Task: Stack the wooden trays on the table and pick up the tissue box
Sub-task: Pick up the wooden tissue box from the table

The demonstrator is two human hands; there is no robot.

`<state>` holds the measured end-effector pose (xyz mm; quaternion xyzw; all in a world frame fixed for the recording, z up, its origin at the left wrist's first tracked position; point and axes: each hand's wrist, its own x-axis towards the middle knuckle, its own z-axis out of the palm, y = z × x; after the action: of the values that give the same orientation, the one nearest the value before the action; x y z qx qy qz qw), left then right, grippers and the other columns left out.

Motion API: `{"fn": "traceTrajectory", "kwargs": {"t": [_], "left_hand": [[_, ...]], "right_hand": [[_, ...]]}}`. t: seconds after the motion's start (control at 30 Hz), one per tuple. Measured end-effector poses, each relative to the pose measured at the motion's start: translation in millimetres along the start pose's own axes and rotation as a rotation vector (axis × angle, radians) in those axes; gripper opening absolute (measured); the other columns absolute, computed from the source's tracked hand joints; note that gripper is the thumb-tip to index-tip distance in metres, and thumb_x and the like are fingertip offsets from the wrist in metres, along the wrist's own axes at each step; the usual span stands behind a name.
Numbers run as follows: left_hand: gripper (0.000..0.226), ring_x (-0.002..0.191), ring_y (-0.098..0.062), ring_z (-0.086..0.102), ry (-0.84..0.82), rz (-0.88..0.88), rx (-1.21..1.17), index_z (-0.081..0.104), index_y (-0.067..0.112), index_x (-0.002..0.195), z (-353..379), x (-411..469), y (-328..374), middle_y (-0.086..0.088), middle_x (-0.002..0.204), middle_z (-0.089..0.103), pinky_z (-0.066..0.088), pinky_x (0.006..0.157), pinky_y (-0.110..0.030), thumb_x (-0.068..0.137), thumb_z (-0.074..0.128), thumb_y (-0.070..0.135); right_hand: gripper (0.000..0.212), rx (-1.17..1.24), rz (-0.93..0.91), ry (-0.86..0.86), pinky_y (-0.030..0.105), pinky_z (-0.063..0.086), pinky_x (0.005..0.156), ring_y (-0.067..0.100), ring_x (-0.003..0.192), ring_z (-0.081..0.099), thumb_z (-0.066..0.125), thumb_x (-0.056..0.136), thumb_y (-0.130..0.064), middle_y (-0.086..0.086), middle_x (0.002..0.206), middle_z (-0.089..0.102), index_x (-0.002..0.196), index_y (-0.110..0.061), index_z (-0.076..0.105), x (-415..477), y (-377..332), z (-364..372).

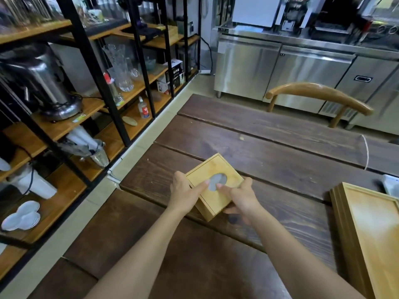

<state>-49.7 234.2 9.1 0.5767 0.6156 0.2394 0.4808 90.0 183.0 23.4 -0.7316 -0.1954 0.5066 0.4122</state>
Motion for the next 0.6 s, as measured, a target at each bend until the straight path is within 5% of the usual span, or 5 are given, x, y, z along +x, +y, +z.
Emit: {"fn": "traceTrajectory", "kwargs": {"t": [0.17,0.33,0.5,0.6], "left_hand": [[0.058,0.107,-0.029,0.055,0.037,-0.012,0.244,0.047,0.009,0.113,-19.9,-21.0,-2.8,-0.011,0.116,0.057,0.048,0.092,-0.047,0.08,0.06,0.054],[0.071,0.112,-0.032,0.057,0.013,0.035,0.49,0.037,0.013,0.13,-45.8,-58.8,-7.3,-0.012,0.124,0.058,0.047,0.087,-0.042,0.082,0.049,0.065],[0.085,0.123,-0.032,0.051,-0.054,-0.008,0.341,0.014,0.025,0.146,-86.7,-92.8,-27.3,-0.008,0.139,0.049,0.048,0.092,-0.041,0.081,0.049,0.066],[0.082,0.126,-0.03,0.047,-0.04,-0.079,0.167,0.007,0.031,0.146,-115.1,-119.1,-41.2,-0.004,0.142,0.044,0.054,0.074,-0.033,0.084,0.053,0.058]], "right_hand": [[0.056,-0.132,-0.115,0.029,0.054,0.052,0.088,0.03,0.109,0.053,0.071,0.075,-0.024,0.01,0.124,0.049,0.113,-0.022,0.03,-12.1,-2.2,8.4],[0.064,-0.409,-0.314,0.009,0.041,0.051,0.082,0.024,0.099,0.053,0.07,0.077,-0.024,0.008,0.112,0.051,0.126,-0.017,0.029,-42.6,-7.1,25.7],[0.068,-0.583,-0.409,-0.079,0.033,0.041,0.077,0.025,0.101,0.052,0.067,0.077,-0.023,0.01,0.122,0.053,0.134,-0.017,0.031,-77.6,-13.1,52.7],[0.065,-0.681,-0.447,-0.159,0.036,0.045,0.08,0.027,0.109,0.054,0.068,0.075,-0.024,0.01,0.124,0.056,0.131,-0.014,0.037,-95.5,-13.5,77.3]]}}
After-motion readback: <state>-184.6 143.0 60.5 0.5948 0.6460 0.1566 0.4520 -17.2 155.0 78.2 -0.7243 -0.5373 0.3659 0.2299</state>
